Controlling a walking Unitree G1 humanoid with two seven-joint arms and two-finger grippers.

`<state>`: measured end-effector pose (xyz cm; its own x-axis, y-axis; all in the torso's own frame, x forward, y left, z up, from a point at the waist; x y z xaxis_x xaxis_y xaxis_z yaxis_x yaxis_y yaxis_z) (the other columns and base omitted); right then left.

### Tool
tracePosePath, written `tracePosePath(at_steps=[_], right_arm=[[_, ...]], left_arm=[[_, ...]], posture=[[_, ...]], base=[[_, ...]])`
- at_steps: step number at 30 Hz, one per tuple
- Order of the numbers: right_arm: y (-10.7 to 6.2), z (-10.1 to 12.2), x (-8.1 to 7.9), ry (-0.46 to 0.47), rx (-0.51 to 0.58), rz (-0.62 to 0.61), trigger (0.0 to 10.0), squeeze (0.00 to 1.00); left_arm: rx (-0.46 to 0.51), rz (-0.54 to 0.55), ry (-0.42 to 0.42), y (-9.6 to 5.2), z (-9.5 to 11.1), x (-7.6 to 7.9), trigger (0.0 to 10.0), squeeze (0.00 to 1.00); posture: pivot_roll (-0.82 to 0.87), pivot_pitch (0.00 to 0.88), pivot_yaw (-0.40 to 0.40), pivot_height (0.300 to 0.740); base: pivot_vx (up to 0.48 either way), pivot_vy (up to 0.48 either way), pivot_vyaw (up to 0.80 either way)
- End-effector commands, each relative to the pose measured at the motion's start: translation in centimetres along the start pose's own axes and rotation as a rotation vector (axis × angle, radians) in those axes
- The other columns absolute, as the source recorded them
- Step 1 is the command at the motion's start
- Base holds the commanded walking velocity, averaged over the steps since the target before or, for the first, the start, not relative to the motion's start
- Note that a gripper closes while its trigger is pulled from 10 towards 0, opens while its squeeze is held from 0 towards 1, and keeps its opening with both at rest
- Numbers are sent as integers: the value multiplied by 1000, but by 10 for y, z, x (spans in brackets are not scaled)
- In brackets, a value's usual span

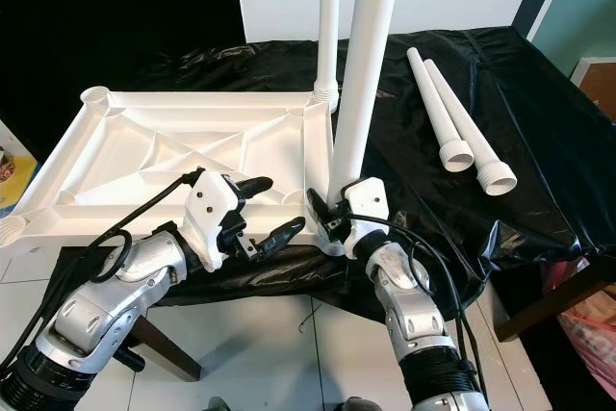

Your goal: Building children table

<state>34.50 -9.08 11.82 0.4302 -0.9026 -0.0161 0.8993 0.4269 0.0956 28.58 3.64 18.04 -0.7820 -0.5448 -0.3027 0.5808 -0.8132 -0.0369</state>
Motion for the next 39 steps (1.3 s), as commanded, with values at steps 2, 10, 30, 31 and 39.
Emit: tracePosePath(at_steps=[2,10,30,31,39], right_arm=[[-17,-38,7,59,-122,-98,10000,0],[-25,-25,27,80,-22,-368,10000,0],[-19,-15,43,89,17,-578,10000,0],[-18,-14,43,87,20,-580,10000,0],[-15,-1,44,121,89,-529,10000,1000]], left_arm=[[-1,-153,6,-1,-2,17,10000,0],[-3,-149,6,-2,-2,17,10000,0],[-4,-151,2,-2,-1,19,10000,0],[-4,-151,3,-2,-1,19,10000,0],[2,-149,1,0,0,20,10000,0]], posture=[[-35,62,16,740],[-27,69,15,740],[-11,68,18,740],[-11,68,17,740],[-19,67,15,740]], base=[[0,0,0],[0,0,0],[0,0,0],[0,0,0],[0,0,0]])
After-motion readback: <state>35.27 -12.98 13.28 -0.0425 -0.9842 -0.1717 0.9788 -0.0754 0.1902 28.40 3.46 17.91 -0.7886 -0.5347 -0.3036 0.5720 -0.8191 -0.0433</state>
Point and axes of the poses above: a point about 5 cm out from each wrist's last joint towards the gripper, its own y axis pointing out of the wrist towards the gripper, its own z axis along the axis of the wrist's last joint, x = y × z, the point moved 6 cm from there along y, pointing out of the wrist towards the gripper, and after that the axes turned 4 degrees about y, right-handed, at the moved point
